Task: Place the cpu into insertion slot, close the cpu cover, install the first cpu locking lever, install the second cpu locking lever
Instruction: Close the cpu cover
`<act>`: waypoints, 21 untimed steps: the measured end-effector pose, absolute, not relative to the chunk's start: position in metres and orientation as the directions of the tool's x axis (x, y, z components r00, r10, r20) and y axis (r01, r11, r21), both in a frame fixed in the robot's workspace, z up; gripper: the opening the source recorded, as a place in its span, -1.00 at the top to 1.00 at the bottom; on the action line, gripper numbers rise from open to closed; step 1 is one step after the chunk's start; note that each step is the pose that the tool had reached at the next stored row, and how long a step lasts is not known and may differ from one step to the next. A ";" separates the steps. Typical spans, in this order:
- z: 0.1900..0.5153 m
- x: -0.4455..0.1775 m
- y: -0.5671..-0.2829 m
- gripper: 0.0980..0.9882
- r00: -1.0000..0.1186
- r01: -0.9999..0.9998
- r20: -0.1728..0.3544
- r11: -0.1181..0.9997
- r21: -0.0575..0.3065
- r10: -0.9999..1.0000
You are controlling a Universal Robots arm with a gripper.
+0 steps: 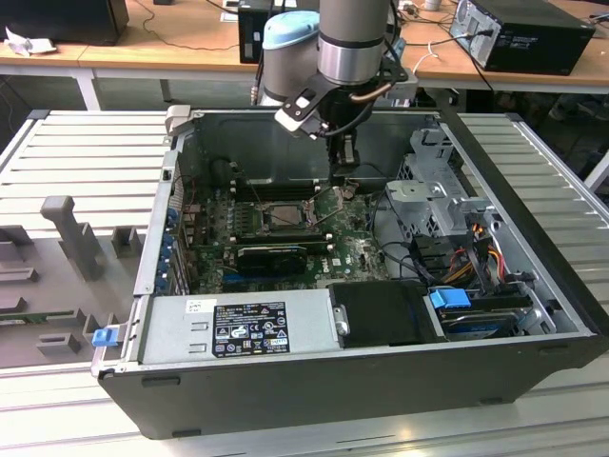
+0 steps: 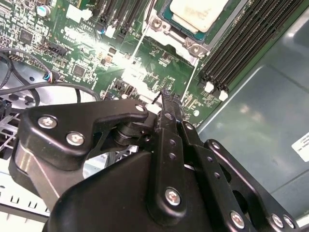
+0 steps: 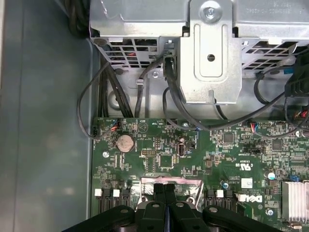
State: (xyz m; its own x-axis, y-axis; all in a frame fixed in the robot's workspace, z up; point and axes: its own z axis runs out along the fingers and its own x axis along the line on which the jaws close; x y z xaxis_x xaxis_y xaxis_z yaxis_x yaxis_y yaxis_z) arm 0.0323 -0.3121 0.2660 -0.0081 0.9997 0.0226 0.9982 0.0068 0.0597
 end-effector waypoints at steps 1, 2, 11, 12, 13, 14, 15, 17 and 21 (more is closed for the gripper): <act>0.266 0.033 -0.312 0.98 -0.008 0.998 0.023 0.007 0.060 1.000; 0.266 0.033 -0.312 0.98 -0.009 0.998 0.023 0.007 0.060 1.000; 0.266 0.048 -0.311 0.98 -0.014 0.998 0.023 0.012 0.060 1.000; 0.266 0.049 -0.311 0.98 -0.015 0.998 0.023 0.014 0.060 1.000; 0.266 0.050 -0.311 0.98 -0.016 0.998 0.023 0.015 0.060 1.000; 0.266 0.051 -0.311 0.98 -0.017 0.998 0.023 0.016 0.060 1.000; 0.266 0.051 -0.311 0.98 -0.017 0.998 0.023 0.016 0.060 1.000; 0.266 0.051 -0.311 0.98 -0.017 0.998 0.023 0.016 0.060 1.000; 0.265 0.052 -0.311 0.98 -0.017 0.998 0.023 0.016 0.060 1.000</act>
State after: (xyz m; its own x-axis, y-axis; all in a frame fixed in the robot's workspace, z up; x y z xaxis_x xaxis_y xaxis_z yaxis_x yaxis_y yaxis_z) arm 0.0521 -0.3115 0.2650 -0.0173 0.9996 0.0226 0.9981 0.0159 0.0597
